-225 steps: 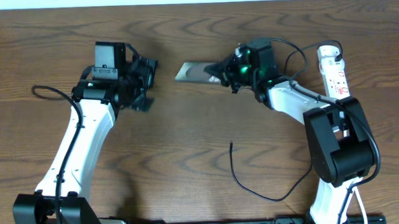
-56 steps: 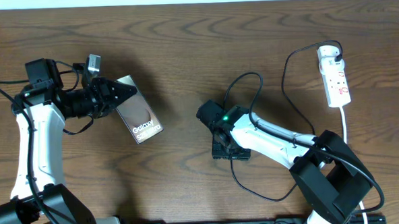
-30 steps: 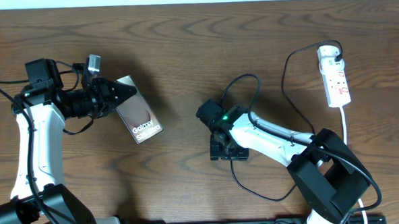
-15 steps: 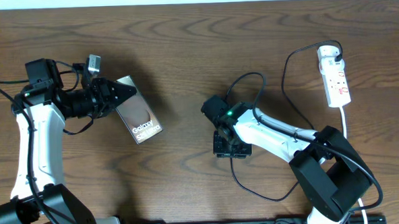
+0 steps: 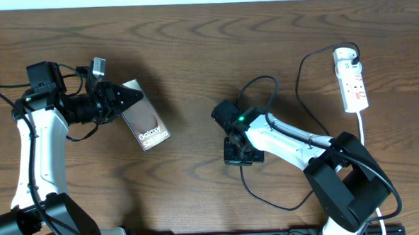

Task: Plug charger to phone and switch on socket

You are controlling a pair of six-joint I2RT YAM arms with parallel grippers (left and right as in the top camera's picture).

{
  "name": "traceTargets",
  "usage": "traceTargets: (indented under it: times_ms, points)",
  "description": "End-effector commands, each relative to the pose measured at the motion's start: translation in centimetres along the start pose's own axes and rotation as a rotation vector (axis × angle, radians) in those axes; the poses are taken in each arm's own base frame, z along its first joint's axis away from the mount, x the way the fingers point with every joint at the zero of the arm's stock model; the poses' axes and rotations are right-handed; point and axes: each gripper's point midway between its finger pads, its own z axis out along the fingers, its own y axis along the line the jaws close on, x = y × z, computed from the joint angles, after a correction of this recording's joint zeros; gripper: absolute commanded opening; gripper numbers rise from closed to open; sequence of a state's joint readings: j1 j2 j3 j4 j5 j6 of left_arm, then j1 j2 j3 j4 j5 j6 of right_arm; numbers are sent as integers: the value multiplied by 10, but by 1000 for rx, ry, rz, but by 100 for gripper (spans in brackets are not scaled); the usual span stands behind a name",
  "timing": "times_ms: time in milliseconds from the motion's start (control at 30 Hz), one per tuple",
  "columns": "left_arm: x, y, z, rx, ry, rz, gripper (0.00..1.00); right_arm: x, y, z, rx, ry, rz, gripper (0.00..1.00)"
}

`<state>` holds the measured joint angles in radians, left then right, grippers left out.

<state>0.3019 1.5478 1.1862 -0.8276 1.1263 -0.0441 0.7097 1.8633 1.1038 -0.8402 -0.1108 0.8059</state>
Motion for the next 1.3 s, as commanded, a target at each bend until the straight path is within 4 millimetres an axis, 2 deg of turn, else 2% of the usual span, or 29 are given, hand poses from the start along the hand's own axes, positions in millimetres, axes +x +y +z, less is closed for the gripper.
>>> traceTargets:
  times_ms: [0,100,233,367,400,433,500,533,633,733,1000,1267]
  points:
    - [-1,-9,-1,32,-1,25,7,-5,0,6,-26,34,-15,1]
    - [-1,-9,-1,32,-1,25,7,-28,14,-16,-131,13,-55,1]
    - [-1,-9,-1,32,-1,25,7,-65,48,-70,-406,-21,-172,1]
    - [-1,-9,-1,32,-1,36,7,-85,87,-157,-829,-81,-418,1]
    - [-1,-9,-1,32,-1,36,7,-81,97,-207,-1074,-128,-597,1]
    - [-1,-9,-1,32,-1,41,7,-76,97,-232,-1205,-161,-696,1]
    - [-1,-9,-1,32,-1,48,8,-67,92,-264,-1387,-229,-835,1]
    - [-1,-9,-1,32,-1,51,7,-66,89,-272,-1435,-264,-880,1]
    - [-1,-9,-1,33,-2,61,7,-59,83,-275,-1510,-410,-1043,1]
    - [0,-15,-2,68,0,114,8,-43,88,-255,-1512,-463,-1143,1]
    - [-1,-46,-7,253,-12,222,7,0,97,-203,-1542,-305,-1131,1]
    - [0,-78,-18,447,-34,346,7,39,110,-181,-1560,-176,-1158,1]
